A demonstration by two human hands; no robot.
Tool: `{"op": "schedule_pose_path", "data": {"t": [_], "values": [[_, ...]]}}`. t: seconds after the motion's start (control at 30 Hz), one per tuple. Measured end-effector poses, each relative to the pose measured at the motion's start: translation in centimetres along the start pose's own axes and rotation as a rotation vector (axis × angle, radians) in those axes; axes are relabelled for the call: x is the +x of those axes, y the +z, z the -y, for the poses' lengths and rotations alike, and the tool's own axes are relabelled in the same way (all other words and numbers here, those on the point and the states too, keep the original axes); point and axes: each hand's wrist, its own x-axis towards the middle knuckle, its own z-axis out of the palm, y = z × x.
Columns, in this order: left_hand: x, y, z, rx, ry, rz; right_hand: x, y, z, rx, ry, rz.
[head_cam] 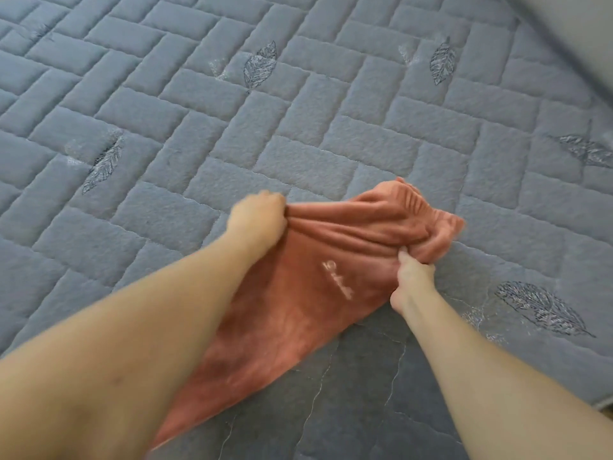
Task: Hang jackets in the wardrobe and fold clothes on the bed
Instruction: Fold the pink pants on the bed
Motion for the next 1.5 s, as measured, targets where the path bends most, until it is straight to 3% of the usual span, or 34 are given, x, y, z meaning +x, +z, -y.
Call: {"op": "schedule_pose_path", "data": {"t": [0.1,0.23,0.3,0.4,0.5,0.6,0.8,0.93,1.27,1.5], "values": [[1.0,0.1,0.8,0.140,0.001,-0.137,0.2,0.4,-0.2,-0.010,-0.010,0.050],[1.1,2.6,-3.6,-0.143,-0.156,0.059,0.3,0.1,0.4,0.043,0.045,0.133],[1.0,4.0,-5.2,-0.175,-0.160,0.135,0.8,0.0,1.5,0.071,-0.019,0.091],[-0.1,5.6,-5.6,-0.116,-0.053,0.015,1.1,0.1,3.2,0.116,-0.122,0.012],[-2.3,6.1,-4.3,-0.076,0.060,-0.113,-0.3,0.6,1.1,0.210,-0.093,0.010],[-5.7,7.0,-0.4,0.007,0.103,-0.104,-3.6,1.4,-3.4,0.216,-0.038,0.043],[-12.8,9.2,10.7,-0.065,-0.168,0.051,-11.1,3.7,-12.5,0.162,0.140,0.119],[-18.0,10.2,17.8,-0.123,-0.299,0.187,-16.1,5.8,-17.1,0.142,0.183,0.056],[-32.4,12.3,32.0,-0.145,-0.367,0.254,-28.6,9.4,-31.1,0.031,0.235,0.051],[-40.3,12.4,40.3,-0.287,-0.327,0.248,-38.8,12.6,-43.2,-0.102,0.517,0.196]]}}
